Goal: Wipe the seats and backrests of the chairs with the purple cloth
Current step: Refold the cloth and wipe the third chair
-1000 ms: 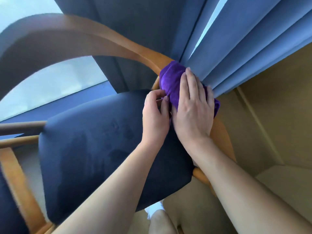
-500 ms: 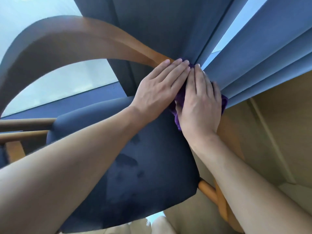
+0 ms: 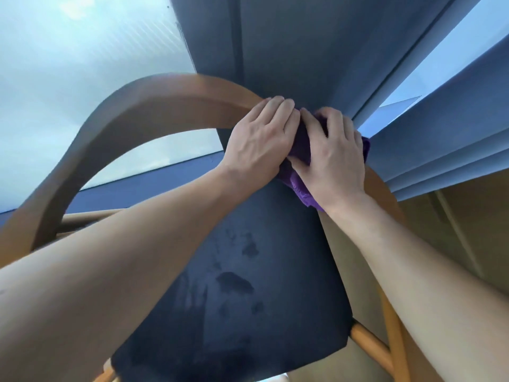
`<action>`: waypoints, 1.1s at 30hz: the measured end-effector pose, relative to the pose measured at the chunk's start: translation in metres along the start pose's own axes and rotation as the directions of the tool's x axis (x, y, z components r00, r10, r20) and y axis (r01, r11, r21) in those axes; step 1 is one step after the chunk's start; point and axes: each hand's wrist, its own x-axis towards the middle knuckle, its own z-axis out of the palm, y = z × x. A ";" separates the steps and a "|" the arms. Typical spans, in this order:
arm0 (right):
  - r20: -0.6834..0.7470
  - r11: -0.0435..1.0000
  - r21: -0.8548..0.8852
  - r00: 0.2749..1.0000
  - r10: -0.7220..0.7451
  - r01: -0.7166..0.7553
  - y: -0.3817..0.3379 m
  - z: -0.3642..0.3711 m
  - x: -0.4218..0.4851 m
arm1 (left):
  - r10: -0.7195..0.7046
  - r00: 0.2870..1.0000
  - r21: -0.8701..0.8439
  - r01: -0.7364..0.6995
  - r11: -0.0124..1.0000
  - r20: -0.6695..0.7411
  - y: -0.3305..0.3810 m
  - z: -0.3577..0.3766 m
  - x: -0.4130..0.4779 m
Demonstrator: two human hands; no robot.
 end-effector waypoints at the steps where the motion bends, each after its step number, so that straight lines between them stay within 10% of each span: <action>1: -0.013 1.000 -0.003 1.000 0.011 -0.011 0.001 -0.002 -0.003 | -0.004 1.000 -0.005 0.004 1.000 0.017 -0.001 -0.001 0.001; 12: -0.126 0.999 0.022 0.991 0.044 -0.042 -0.009 0.017 -0.010 | 0.130 0.987 -0.059 -0.125 0.990 0.098 -0.011 0.010 0.016; 33: -0.505 0.977 0.026 0.846 -0.171 0.213 -0.143 0.050 0.037 | -0.085 0.875 0.050 0.124 0.991 -0.476 -0.132 -0.002 -0.079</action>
